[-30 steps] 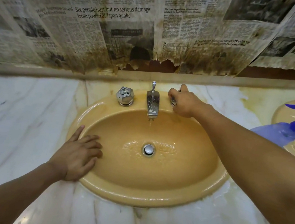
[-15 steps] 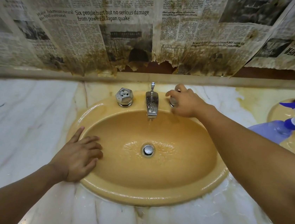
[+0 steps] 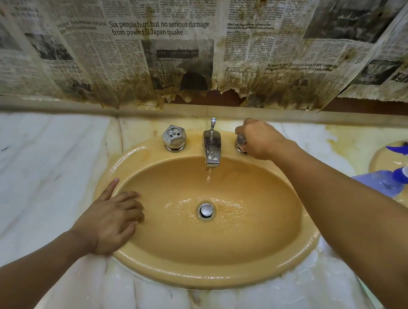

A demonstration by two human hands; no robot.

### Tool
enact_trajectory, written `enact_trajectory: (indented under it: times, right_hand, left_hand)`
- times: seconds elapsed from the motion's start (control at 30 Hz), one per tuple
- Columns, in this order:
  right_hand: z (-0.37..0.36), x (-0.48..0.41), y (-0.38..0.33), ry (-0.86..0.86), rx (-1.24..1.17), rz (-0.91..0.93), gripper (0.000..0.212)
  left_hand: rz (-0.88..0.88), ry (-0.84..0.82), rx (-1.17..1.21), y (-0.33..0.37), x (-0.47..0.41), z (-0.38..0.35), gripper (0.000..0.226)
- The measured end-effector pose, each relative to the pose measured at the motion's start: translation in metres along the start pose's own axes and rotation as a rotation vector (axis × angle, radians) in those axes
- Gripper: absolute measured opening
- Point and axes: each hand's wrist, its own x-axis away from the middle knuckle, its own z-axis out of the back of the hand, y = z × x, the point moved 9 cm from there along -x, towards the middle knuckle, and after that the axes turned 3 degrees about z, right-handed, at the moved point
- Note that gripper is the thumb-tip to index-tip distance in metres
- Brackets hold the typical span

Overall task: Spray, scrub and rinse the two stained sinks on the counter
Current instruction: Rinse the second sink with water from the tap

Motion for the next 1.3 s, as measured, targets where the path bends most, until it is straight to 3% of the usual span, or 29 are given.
enact_trajectory:
  times: [0.2,0.33,0.47,0.7,1.2,1.3]
  right_hand:
    - [-0.004,0.009,-0.003,-0.036,-0.022,0.11,0.039]
    - [-0.004,0.014,0.011,0.066,-0.207,-0.102,0.064]
    - [-0.011,0.013,0.019,0.137,-0.276,-0.285,0.046]
    - [-0.015,0.015,0.019,0.189,-0.26,-0.353,0.035]
    - [-0.013,0.019,0.014,0.232,-0.248,-0.412,0.039]
    - [-0.017,0.042,0.014,0.396,-0.395,-0.506,0.041]
  left_hand:
    - [0.004,0.009,0.01,0.0,0.0,0.003,0.029]
    - [0.007,0.009,0.019,0.0,0.0,0.003,0.028]
    - [0.014,0.003,0.016,0.0,0.0,0.002,0.029]
    - [0.028,-0.017,0.014,0.001,0.0,0.004,0.029]
    - [0.023,-0.101,-0.074,0.005,-0.003,0.004,0.029]
    - [-0.013,-0.124,-0.106,0.01,-0.005,0.005,0.029]
